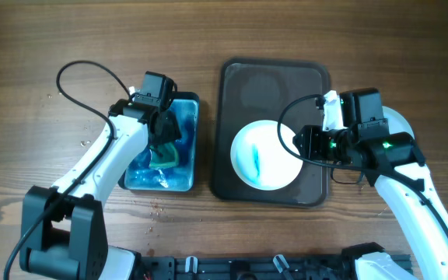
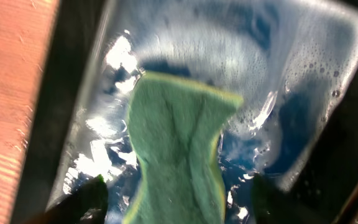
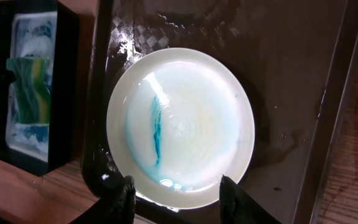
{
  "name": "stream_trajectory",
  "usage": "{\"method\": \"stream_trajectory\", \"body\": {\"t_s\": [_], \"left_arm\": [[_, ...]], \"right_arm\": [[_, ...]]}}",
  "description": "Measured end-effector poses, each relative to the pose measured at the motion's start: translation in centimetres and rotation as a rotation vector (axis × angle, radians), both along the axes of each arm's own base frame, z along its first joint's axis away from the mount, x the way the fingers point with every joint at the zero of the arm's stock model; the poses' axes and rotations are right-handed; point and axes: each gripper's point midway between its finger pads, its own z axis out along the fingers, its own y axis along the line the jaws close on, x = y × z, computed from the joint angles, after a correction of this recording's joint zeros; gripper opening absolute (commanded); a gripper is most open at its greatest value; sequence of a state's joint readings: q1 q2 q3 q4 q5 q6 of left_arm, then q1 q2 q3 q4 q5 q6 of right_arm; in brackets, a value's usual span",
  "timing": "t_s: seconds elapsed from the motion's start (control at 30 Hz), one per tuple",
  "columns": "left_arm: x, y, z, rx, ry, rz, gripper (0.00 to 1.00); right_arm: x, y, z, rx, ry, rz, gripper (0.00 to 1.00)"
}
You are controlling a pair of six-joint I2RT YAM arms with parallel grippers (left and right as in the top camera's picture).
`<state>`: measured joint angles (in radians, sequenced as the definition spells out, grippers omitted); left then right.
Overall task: Clean dirty plates on tray and stack at the side
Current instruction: 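Grasp the green sponge in the water tray with the left gripper and lift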
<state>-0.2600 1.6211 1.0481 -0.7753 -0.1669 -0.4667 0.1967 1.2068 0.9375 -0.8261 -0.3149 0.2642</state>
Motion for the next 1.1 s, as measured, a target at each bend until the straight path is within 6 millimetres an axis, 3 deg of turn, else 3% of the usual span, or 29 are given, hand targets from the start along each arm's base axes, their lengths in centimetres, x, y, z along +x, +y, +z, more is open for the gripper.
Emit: {"method": "stream_trajectory", "body": {"t_s": [0.1,0.23,0.3,0.33,0.37,0.67,0.83,0.97,1.1], "left_arm": [[-0.4,-0.6,-0.7,-0.037,0.018,-0.007,0.45],[-0.9,-0.9,-3.2,-0.058,0.035,-0.005,0.37],[-1.4,-0.7,-4.5,-0.053,0.054,0.001,0.24],[-1.6,-0.7,-5.1,-0.053,0.062,0.009,0.1],[-1.7,-0.6,-5.3,-0.051,0.064,0.009,0.04],[-3.1,-0.3,-4.7,-0.037,0.143,0.019,0.04],[-2.6,-0.7,-0.9,-0.046,0.167,0.017,0.04],[-0.5,-1.7,4.2,-0.081,0.09,-0.01,0.04],[1.0,-4.4,8.4,-0.182,-0.001,-0.067,0.04]], "right_arm": [[0.0,0.0,0.0,0.0,0.0,0.0,0.44],[0.0,0.0,0.0,0.0,0.0,0.0,0.48],[0.0,0.0,0.0,0.0,0.0,0.0,0.5],[0.0,0.0,0.0,0.0,0.0,0.0,0.51],[0.0,0.0,0.0,-0.001,0.0,0.0,0.53],[0.6,-2.0,-0.5,-0.049,0.029,-0.184,0.49],[1.0,-3.1,-1.2,-0.077,0.049,-0.233,0.47],[1.4,-4.0,-3.5,-0.125,0.113,-0.214,0.54],[1.6,-3.2,-6.5,-0.129,0.181,-0.085,0.54]]}}
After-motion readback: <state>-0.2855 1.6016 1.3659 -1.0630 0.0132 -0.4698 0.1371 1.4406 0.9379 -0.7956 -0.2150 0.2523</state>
